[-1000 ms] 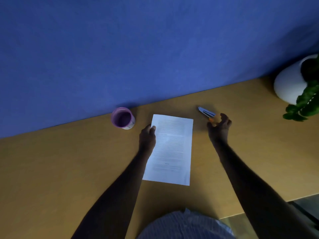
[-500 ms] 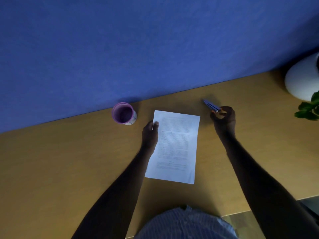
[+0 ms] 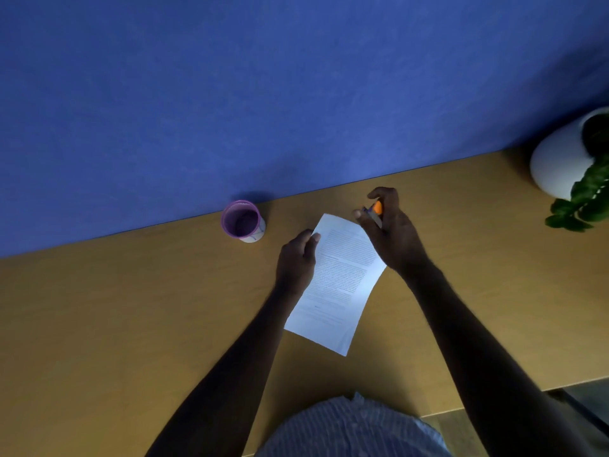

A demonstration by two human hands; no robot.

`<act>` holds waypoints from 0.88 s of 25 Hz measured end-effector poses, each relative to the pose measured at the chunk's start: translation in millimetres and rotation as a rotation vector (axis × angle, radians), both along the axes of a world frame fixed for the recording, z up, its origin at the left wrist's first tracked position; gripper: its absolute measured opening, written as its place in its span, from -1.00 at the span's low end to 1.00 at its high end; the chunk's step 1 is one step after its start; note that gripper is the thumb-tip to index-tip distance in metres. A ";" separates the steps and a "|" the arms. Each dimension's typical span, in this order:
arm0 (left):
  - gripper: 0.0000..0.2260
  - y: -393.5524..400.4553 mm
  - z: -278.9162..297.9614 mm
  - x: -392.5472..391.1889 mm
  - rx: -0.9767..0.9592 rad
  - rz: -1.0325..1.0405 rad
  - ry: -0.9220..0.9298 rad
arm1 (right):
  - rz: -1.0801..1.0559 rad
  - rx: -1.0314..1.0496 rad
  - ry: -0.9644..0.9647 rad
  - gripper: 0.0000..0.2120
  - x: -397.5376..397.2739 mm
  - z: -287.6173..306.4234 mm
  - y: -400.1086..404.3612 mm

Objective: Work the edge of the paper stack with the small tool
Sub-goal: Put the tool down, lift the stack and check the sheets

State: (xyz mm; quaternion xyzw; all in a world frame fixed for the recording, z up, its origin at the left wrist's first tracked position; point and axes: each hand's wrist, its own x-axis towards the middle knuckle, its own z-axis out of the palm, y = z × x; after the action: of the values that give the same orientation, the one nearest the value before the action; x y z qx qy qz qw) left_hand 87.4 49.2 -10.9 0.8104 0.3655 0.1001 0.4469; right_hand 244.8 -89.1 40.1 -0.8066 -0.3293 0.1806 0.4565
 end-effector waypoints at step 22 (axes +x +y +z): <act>-0.73 -7.3 20.9 -13.3 0.206 -0.058 -0.041 | 0.275 -0.244 -0.158 -0.52 -6.4 7.9 12.4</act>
State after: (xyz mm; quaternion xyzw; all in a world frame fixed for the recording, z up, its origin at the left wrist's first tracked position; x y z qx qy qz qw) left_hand 74.1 41.9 10.0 0.8599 0.3207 0.1407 0.3713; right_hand 238.3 -76.6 48.0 -0.8150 -0.4468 0.2158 0.2991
